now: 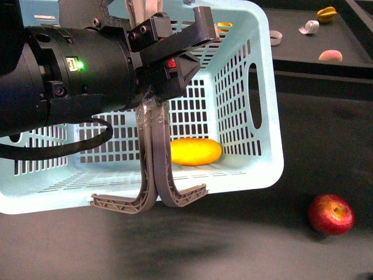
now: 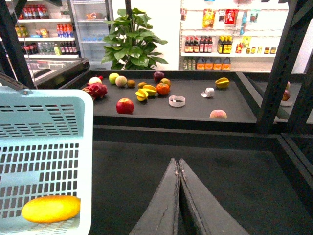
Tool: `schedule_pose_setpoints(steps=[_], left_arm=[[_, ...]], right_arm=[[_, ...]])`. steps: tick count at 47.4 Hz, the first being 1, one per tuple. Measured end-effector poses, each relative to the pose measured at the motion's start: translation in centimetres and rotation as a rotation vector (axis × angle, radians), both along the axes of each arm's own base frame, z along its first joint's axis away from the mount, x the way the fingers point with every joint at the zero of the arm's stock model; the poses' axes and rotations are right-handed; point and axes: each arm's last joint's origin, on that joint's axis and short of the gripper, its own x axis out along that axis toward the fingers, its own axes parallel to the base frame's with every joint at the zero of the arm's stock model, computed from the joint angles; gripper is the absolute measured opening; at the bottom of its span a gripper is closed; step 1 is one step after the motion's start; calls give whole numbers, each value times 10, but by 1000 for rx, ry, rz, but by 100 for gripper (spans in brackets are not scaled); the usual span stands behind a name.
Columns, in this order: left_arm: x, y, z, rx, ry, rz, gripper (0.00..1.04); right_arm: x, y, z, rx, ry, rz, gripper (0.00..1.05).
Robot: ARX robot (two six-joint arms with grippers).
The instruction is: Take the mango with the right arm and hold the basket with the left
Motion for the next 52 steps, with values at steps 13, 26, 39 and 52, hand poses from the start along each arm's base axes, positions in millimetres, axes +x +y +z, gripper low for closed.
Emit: schedule_pose_setpoints(steps=[13,26,39,52], left_arm=[[0,0,0,0,0,-1,18],[0,0,0,1,-1,-2,18],[0,0,0,0,0,-1,18],[0,0,0,2,-1,5,18]], right_arm=[[-8,0,-4,-1,26,1,2],[-13,0,-3,-1,4,3,2],[-13,0,-3,-1,4,3,2],[-13,0,-3,-2,4,3,24]])
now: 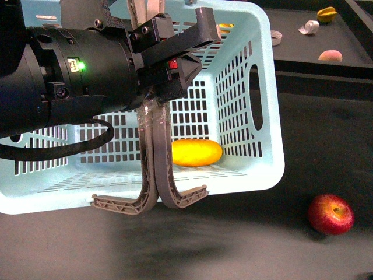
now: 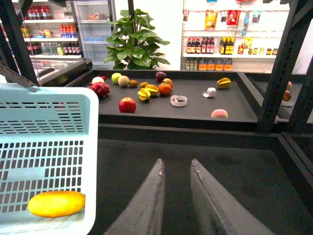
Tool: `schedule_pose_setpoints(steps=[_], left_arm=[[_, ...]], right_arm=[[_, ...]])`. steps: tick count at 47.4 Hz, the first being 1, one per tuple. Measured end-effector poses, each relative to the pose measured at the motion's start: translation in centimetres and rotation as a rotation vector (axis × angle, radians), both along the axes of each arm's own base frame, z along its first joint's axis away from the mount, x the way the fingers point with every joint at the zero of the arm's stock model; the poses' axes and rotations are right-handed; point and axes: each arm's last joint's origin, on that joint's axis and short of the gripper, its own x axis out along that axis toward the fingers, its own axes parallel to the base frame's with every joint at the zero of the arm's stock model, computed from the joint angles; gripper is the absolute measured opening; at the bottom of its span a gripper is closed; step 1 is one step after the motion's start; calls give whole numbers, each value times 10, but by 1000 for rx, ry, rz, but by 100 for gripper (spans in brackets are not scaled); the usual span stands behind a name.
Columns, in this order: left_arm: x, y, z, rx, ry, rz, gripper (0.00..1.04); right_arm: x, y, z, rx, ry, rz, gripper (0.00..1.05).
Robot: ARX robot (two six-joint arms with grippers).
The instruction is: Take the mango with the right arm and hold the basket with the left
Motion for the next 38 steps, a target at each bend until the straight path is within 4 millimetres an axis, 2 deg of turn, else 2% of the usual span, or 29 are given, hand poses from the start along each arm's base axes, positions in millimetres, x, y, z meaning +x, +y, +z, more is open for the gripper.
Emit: schedule_pose_setpoints(steps=[2,5,11,24,31,38], left_arm=[[0,-2,-1,27,1,47,18],[8,-7,0,84,24,212,18],[32,-13,3,55,73,362,18],[92,-2,11,-205,151,627,18],[126,10,3,-405,238,784,18],[155,24,-25,-548,297,920,18]], right_arm=[[0,0,0,0,0,0,29],[0,0,0,0,0,0,42],[0,0,0,0,0,0,59],[0,0,0,0,-1,0,98],[0,0,0,0,-1,0,96],[0,0,0,0,-1,0,96]])
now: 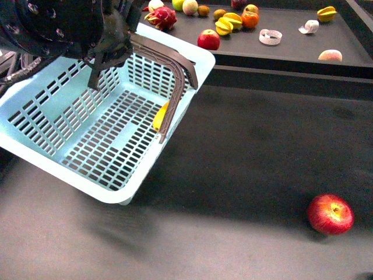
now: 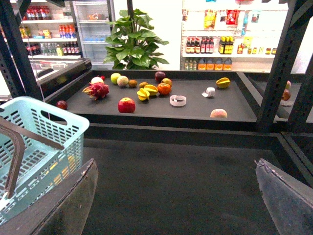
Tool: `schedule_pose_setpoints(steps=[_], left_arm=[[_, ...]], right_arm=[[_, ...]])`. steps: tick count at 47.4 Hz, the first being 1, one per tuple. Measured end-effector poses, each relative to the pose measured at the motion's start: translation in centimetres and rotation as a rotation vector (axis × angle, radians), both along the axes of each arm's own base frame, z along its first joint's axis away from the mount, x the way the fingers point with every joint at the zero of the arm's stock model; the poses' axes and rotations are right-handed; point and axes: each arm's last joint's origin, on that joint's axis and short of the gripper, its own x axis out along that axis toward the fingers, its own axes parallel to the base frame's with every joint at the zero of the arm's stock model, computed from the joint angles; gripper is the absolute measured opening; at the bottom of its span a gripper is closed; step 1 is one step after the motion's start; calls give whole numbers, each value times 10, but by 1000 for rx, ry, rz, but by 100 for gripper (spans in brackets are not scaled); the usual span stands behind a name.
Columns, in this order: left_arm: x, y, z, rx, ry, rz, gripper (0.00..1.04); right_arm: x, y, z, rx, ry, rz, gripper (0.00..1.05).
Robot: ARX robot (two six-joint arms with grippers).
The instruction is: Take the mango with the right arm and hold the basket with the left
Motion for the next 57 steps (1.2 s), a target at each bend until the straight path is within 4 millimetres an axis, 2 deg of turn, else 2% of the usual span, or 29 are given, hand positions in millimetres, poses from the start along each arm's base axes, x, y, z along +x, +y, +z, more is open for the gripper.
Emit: schedule_pose_setpoints(steps=[6,13,16,20,24,28,34,39,48,52,53,57], left_arm=[[9,13,-25,-81,34,83,18],[15,31,-30,-144,44,153,19],[15,34,-31,-123,55,182,33],[9,36,-33,-87,79,196,46],[-4,38,-28,-40,98,193,60],[-30,41,-4,11,72,161,80],[-64,43,26,72,19,111,100],[-92,47,36,115,1,83,98],[-143,61,40,252,15,56,99],[-149,64,46,294,3,46,99],[-149,64,46,310,-3,26,98],[-159,71,35,499,-174,-182,82]], right_arm=[[0,0,0,0,0,0,96],[0,0,0,0,0,0,96],[0,0,0,0,0,0,96],[0,0,0,0,0,0,96],[0,0,0,0,0,0,96],[0,0,0,0,0,0,96],[0,0,0,0,0,0,96],[0,0,0,0,0,0,96],[0,0,0,0,0,0,96],[0,0,0,0,0,0,96],[0,0,0,0,0,0,96],[0,0,0,0,0,0,96]])
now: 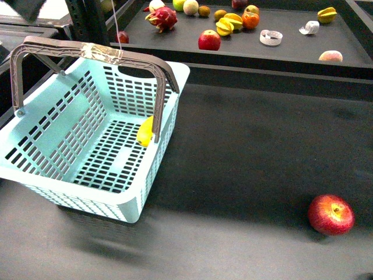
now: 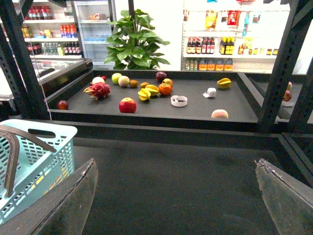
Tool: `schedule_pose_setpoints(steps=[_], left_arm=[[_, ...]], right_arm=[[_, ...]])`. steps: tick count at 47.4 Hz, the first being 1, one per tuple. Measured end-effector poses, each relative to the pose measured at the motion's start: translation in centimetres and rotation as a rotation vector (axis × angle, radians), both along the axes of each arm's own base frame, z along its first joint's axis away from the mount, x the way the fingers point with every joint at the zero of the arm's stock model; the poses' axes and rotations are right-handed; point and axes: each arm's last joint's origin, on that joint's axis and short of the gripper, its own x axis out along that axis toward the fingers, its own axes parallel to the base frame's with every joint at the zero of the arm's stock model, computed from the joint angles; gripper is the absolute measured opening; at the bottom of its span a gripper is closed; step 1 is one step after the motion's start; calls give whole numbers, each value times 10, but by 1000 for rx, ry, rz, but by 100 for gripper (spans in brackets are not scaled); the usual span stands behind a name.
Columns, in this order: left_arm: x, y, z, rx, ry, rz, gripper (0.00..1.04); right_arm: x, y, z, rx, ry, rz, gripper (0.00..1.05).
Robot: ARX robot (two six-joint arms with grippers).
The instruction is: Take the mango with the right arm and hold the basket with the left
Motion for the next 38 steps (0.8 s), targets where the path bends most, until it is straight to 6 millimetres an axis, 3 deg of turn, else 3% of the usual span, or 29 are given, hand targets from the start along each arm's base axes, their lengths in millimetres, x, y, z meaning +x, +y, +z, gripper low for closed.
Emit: schedule_pose_setpoints(steps=[4,8,16,38], left_arm=[[-19,8,-2,279,-99,-77,68],[-41,19,7,511,-153,-84,46],[-76,34,5,619,-136,-90,5],[-122,51,6,632,-137,-93,4]], right_arm=[[0,0,0,0,0,0,96],[0,0,0,0,0,0,96],[0,0,0,0,0,0,96],[0,0,0,0,0,0,96]])
